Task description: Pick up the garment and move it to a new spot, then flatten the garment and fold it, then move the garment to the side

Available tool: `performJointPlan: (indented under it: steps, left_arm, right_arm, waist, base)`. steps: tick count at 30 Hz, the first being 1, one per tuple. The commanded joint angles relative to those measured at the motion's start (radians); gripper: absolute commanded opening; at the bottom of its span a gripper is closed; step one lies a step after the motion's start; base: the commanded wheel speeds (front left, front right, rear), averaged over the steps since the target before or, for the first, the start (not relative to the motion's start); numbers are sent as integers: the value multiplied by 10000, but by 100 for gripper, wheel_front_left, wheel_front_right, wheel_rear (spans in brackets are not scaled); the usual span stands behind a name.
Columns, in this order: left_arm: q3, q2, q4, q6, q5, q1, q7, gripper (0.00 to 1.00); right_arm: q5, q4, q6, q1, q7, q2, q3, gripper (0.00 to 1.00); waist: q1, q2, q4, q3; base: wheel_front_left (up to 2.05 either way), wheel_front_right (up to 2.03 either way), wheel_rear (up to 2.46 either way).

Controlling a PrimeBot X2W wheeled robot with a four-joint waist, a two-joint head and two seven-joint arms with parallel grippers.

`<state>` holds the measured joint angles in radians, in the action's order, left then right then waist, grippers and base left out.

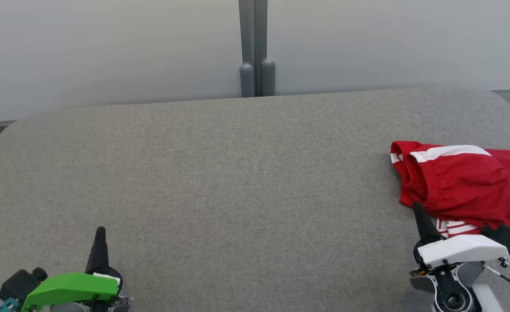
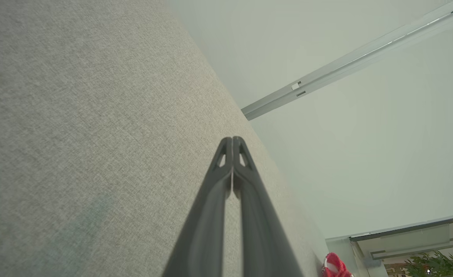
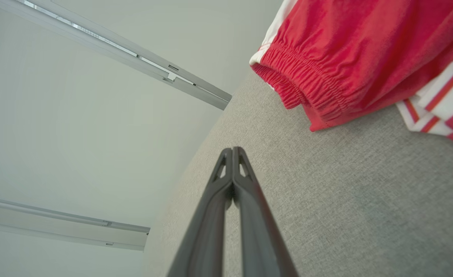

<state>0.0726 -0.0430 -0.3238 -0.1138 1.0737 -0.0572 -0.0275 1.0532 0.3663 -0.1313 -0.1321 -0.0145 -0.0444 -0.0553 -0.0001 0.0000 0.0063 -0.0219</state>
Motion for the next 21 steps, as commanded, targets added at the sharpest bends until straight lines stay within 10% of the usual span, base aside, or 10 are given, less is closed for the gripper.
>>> performJointPlan:
  steps: [1,21]
  left_arm:
    - [65,-70,157,-36,319,-270,70,0]
    - [178,-86,412,-100,2311,-416,563,0]
  right_arm:
    - [317,-178,4,-21,81,-55,-61,0]
    - [2351,-569,2,59,594,-67,-302,0]
  waist:
    - [1,0,-1,6]
    - [1,0,-21,83]
  base:
    - [0,0,0]
    - [0,0,0]
